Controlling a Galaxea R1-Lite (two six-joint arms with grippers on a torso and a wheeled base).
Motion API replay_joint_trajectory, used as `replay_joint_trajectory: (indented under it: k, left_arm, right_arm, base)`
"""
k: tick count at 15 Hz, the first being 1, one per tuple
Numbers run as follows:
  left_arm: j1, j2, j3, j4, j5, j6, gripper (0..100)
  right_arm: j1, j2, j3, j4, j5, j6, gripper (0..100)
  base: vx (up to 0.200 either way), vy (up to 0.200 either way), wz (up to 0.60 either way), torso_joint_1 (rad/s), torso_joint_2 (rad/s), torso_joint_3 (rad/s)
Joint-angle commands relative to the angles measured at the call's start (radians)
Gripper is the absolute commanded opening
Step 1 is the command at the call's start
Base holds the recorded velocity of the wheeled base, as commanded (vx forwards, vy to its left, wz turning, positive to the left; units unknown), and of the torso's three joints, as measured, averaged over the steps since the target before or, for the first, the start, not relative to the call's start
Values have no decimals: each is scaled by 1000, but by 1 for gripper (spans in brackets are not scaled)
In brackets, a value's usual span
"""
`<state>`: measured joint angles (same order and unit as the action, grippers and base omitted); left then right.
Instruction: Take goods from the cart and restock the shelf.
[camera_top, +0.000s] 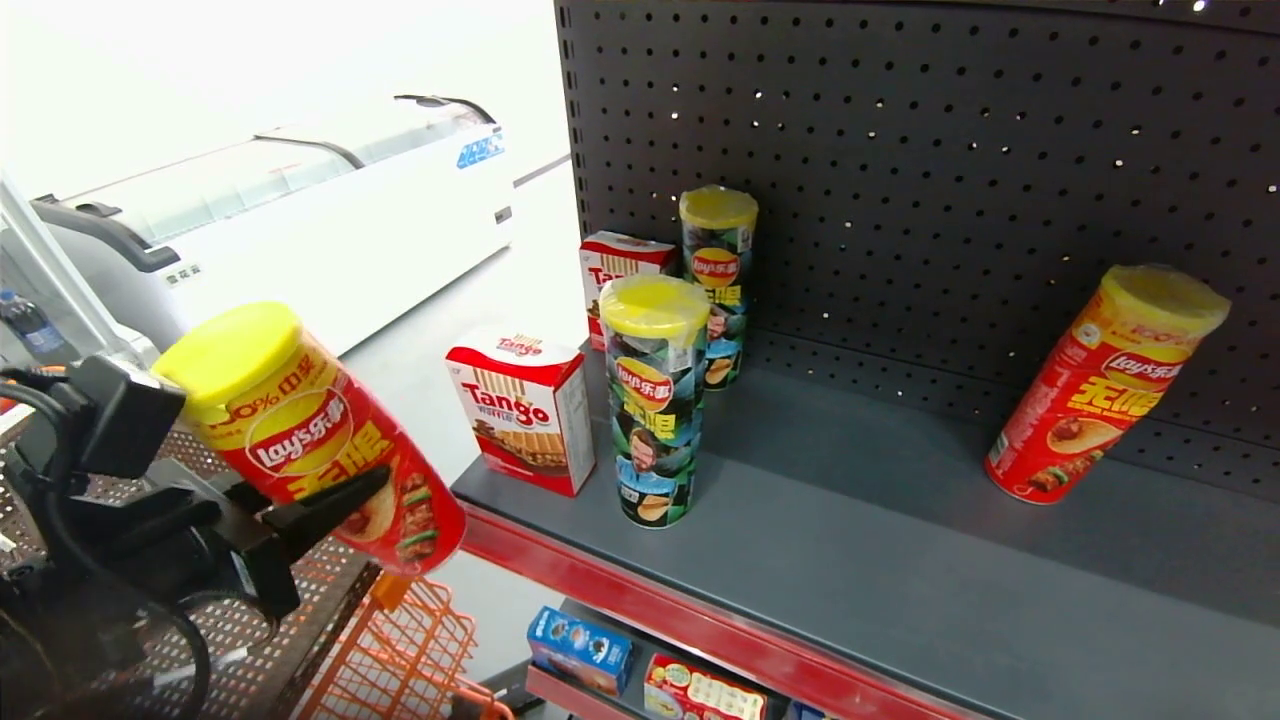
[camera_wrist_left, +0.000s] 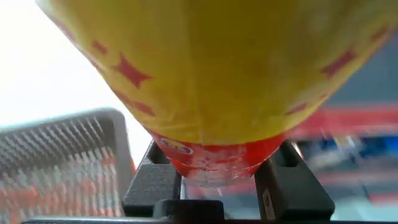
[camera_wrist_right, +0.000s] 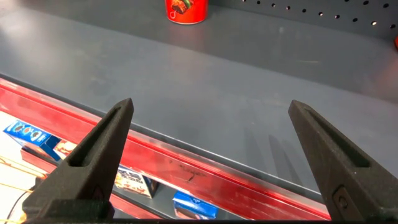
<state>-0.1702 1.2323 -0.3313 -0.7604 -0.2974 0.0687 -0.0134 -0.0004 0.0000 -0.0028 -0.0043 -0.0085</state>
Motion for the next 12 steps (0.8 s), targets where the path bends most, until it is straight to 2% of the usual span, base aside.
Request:
replay_joint_trajectory:
  k: [1, 3, 4, 6, 12]
  left_arm:
    - [-54, -137, -43, 155, 1, -1, 0]
    - [-60, -137, -71, 167, 1, -1, 0]
    - [-83, -137, -74, 168, 1, -1, 0]
    - [-176, -139, -61, 173, 11, -1, 0]
    - [-301, -162, -60, 181, 18, -3, 0]
  right_arm:
    - [0, 0, 0, 0, 0, -1, 100]
    - [0, 0, 0, 0, 0, -1, 100]
    - [0, 0, 0, 0, 0, -1, 100]
    - [0, 0, 0, 0, 0, -1, 100]
    - [0, 0, 0, 0, 1, -2, 100]
  base:
    - [0, 0, 0, 0, 0, 0]
    - [0, 0, 0, 0, 0, 0]
    - [0, 0, 0, 0, 0, 0]
    - [0, 0, 0, 0, 0, 0]
    - [0, 0, 0, 0, 0, 0]
